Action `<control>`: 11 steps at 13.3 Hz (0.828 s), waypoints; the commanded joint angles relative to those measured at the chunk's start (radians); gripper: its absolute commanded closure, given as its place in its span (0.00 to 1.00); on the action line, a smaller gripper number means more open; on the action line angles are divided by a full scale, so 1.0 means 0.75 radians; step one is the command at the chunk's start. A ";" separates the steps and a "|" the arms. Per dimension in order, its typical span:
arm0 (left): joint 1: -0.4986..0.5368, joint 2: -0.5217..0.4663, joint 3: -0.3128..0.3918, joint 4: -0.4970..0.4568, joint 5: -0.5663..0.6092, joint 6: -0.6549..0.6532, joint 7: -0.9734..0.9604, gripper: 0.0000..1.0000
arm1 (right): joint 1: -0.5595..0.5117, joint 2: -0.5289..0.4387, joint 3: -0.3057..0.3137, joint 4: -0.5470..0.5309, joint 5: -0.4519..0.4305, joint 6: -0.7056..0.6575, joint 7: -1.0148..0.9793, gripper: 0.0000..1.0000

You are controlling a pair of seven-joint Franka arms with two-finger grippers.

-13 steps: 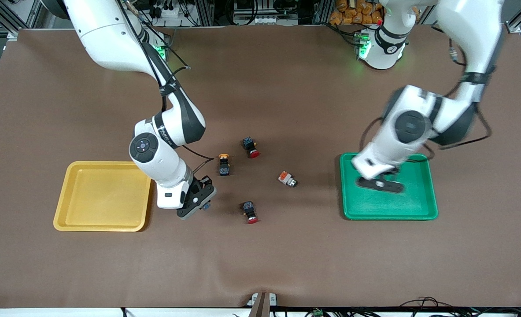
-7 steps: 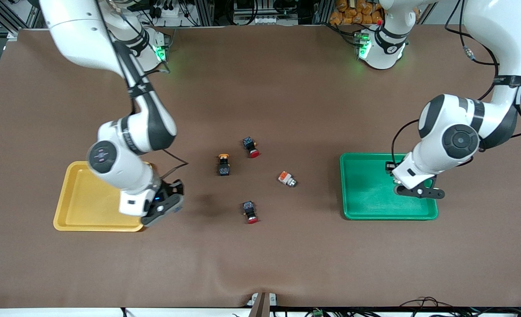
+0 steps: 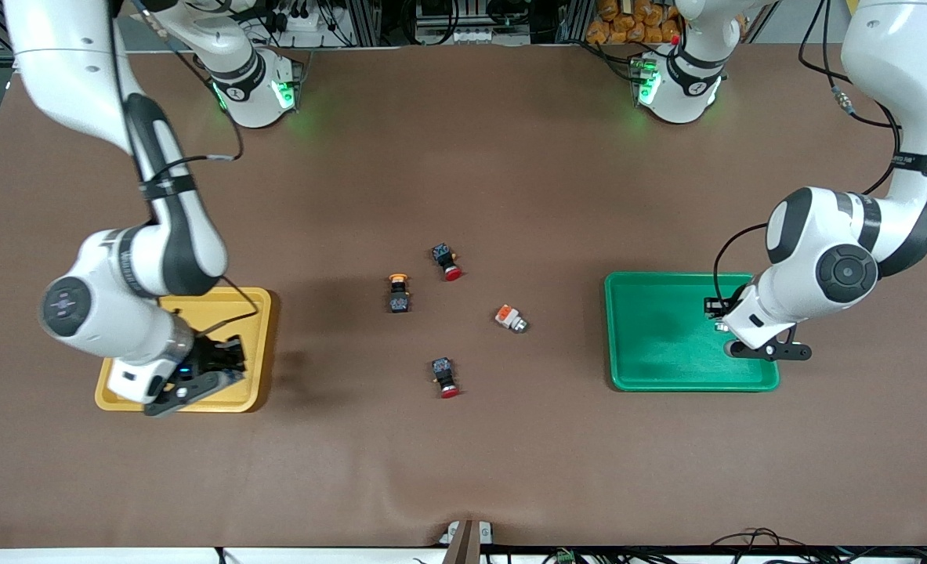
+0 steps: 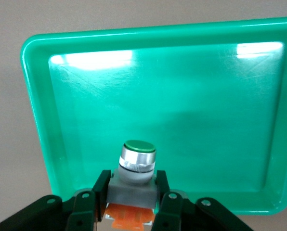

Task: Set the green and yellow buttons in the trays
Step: 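Open both grippers to release the buttons into their matching trays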

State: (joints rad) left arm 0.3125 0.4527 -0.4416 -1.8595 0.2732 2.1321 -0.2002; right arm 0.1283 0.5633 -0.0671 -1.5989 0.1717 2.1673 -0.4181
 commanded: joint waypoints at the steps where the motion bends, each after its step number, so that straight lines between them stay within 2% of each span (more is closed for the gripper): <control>1: 0.009 0.018 -0.008 0.017 0.067 0.012 0.007 0.00 | -0.064 -0.033 0.020 -0.038 -0.006 -0.071 -0.001 1.00; 2: 0.007 0.014 -0.008 0.017 0.071 0.012 -0.001 0.00 | -0.103 -0.031 0.020 -0.038 -0.008 -0.100 -0.001 1.00; 3: 0.007 0.004 -0.010 0.023 0.071 0.010 -0.009 0.00 | -0.134 -0.029 0.020 -0.038 -0.014 -0.120 -0.001 0.87; 4: -0.010 0.002 -0.017 0.055 0.069 -0.002 -0.011 0.00 | -0.156 -0.027 0.020 -0.038 -0.014 -0.135 -0.001 0.53; 5: -0.020 -0.002 -0.027 0.076 0.055 -0.030 -0.019 0.00 | -0.165 -0.027 0.020 -0.038 -0.014 -0.139 -0.001 0.09; 6: -0.032 -0.018 -0.041 0.078 0.047 -0.049 -0.024 0.00 | -0.163 -0.027 0.020 -0.036 -0.014 -0.141 -0.001 0.00; 9: -0.073 -0.012 -0.135 0.080 0.006 -0.049 -0.254 0.00 | -0.132 -0.029 0.024 -0.016 -0.006 -0.208 0.024 0.00; 11: -0.189 0.018 -0.141 0.111 0.006 -0.049 -0.474 0.00 | -0.094 -0.031 0.026 -0.012 0.002 -0.218 0.060 0.00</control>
State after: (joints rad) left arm 0.2480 0.4586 -0.5463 -1.7988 0.2892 2.1165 -0.4258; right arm 0.0325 0.5612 -0.0527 -1.6046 0.1725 2.0263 -0.4108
